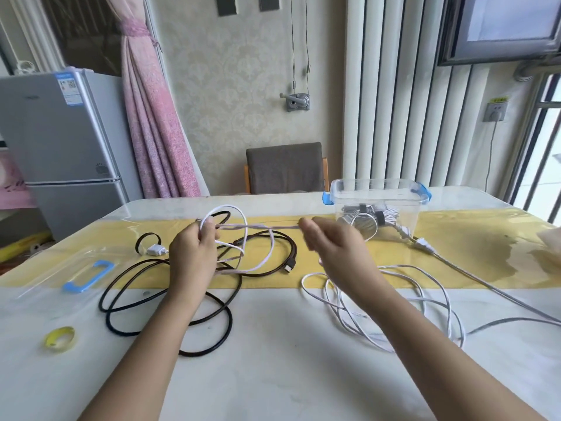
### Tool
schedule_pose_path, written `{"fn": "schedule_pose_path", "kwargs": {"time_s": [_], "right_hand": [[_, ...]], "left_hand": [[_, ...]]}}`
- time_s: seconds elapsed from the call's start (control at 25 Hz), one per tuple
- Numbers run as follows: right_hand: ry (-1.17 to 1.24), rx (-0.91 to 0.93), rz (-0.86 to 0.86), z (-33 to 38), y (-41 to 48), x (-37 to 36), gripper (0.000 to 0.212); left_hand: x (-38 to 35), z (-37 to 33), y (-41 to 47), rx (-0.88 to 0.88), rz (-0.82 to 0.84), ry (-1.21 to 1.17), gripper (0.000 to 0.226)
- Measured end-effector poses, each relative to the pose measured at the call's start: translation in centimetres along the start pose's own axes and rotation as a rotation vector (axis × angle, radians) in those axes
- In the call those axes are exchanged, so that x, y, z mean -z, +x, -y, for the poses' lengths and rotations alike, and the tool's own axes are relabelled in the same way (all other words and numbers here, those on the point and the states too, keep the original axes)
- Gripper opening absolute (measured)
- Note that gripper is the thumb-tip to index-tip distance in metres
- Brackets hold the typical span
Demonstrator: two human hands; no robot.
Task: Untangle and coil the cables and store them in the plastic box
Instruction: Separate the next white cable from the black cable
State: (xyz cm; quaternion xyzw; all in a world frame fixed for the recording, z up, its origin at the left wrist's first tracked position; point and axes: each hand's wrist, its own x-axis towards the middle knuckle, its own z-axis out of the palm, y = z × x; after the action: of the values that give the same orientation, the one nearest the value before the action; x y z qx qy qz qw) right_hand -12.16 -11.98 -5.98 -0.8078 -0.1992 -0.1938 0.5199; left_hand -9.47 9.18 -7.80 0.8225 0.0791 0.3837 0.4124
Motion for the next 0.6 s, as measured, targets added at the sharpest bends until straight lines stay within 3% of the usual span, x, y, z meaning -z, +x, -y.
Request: {"fn": "schedule_pose_path", "kwargs": {"time_s": [0.08,0.16,0.28,0.4,0.48,0.6], "right_hand": [[0.075,-0.013,-0.245,-0.2,0.5,1.9,0.043],[0.065,-0.071,-0.449,-0.9,1.1,3.9,0.044],[-0.099,-0.208,-0.522,-2.4,1.6,5.9,0.043],[-0.511,-0.345,-0.328,-4.4,1.5,6.2,0.034],[-0.813,-0.394,-0.094,-5.7,1.2,5.6,0.023],[-0.947,-0.393,0.203,-6.1,0.5,4.4,0.027]], "left_hand": [[0.6,0.6,1.0,0.080,-0.030,0.118,0.016],[1.4,1.8,1.8,0.194,0.046,0.293,0.017],[1.7,3.8,2.4,0.252,0.129,0.385,0.019],[2.0,4.1,2.6,0.134,0.248,0.325,0.059],[2.6,3.2,2.3,0.011,0.466,0.144,0.079],[3.0,0.9,1.0,-0.166,0.853,-0.093,0.068]]}}
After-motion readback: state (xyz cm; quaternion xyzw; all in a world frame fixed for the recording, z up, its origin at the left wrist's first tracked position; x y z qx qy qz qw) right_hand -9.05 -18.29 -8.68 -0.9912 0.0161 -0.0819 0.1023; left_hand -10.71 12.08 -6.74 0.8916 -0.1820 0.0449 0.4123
